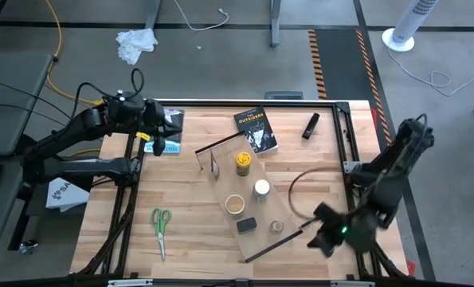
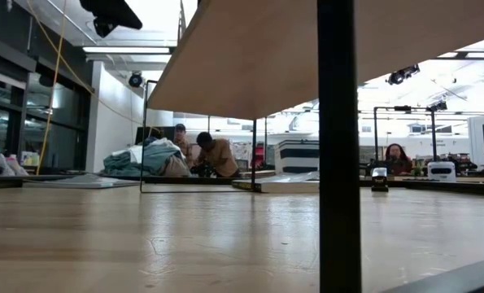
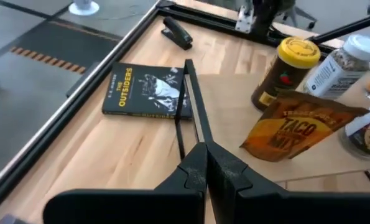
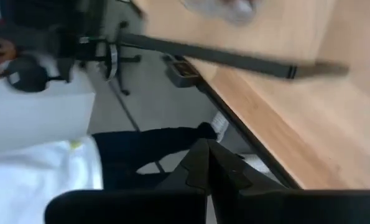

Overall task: Shelf spices
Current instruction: Adjust the shelf, then remove the orange seasoning pack from the shelf

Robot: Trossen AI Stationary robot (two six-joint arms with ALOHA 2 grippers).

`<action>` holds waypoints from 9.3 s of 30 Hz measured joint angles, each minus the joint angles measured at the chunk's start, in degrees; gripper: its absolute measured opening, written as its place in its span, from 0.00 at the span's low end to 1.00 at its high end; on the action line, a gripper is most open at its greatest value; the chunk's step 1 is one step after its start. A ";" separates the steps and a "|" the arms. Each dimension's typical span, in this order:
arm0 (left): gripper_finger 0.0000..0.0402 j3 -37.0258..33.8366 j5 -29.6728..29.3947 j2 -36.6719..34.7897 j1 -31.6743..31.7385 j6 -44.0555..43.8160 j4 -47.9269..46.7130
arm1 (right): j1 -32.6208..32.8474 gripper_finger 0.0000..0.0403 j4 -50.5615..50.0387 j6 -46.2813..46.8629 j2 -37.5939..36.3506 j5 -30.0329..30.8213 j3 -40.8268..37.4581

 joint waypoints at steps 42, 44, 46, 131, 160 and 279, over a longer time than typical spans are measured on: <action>0.00 -0.83 1.78 21.31 -4.29 1.54 -9.86 | -3.16 0.00 -28.82 9.89 5.14 20.26 0.00; 0.00 -0.83 1.76 21.14 -5.47 0.10 -10.99 | -3.89 0.00 -29.42 9.04 5.14 20.11 0.00; 0.00 -0.83 1.87 21.04 -6.58 -1.45 -12.29 | -4.69 0.00 -30.32 8.67 5.14 20.15 0.00; 0.60 23.30 5.36 17.71 -33.43 -9.94 -6.34 | -40.11 0.27 -12.38 -53.24 -24.35 4.57 0.06; 0.22 36.82 -18.92 46.99 -39.21 -8.02 -34.07 | -40.11 0.34 -20.16 -73.38 -24.59 -2.36 0.00; 0.02 17.28 -15.65 35.68 -49.25 -27.17 -26.16 | -36.26 0.00 -9.36 -69.48 6.86 -6.55 -0.16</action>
